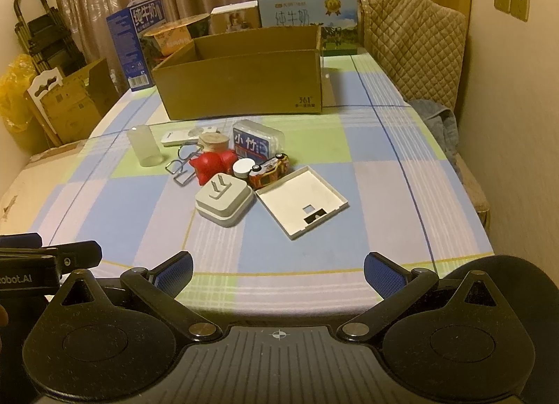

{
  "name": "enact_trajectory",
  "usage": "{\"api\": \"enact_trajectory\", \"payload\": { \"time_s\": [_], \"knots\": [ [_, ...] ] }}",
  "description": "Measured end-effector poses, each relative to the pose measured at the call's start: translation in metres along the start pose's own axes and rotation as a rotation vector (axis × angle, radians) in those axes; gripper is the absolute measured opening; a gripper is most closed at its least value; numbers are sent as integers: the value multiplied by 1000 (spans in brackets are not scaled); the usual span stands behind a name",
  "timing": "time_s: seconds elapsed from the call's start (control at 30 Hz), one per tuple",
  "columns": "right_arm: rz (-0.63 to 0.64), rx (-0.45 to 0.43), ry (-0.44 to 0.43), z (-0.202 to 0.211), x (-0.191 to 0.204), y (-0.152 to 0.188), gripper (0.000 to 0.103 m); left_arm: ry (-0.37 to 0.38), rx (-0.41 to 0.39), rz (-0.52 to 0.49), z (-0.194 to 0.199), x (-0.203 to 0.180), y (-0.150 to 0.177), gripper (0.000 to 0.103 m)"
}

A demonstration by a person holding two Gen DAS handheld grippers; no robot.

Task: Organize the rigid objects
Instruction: 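Grasp the white plug adapter with the left gripper while the right gripper grasps the white square tray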

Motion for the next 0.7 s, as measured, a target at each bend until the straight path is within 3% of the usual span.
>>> {"api": "enact_trajectory", "payload": {
  "time_s": [0.27,0.47,0.7],
  "knots": [
    [31,-11,-7,-8,-6,-1,101,27,16,-10,-8,-3,-4,102],
    [139,-61,-38,-22,-10,-13,101,61,52,-60,-28,-5,-13,102],
    [226,-40,-91,-58,-17,-27,101,146,74,-142,-62,-14,-32,102]
  ]
}}
Point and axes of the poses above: each gripper's, at about its wrist camera, not at the fingertips, and z roughly against the way its jaws point, x to its left, y to its underside, the point moved 9 cm from there along -z, roughly the way its jaws point, and after that the axes turned 10 degrees about y, right-handed, at the moved point
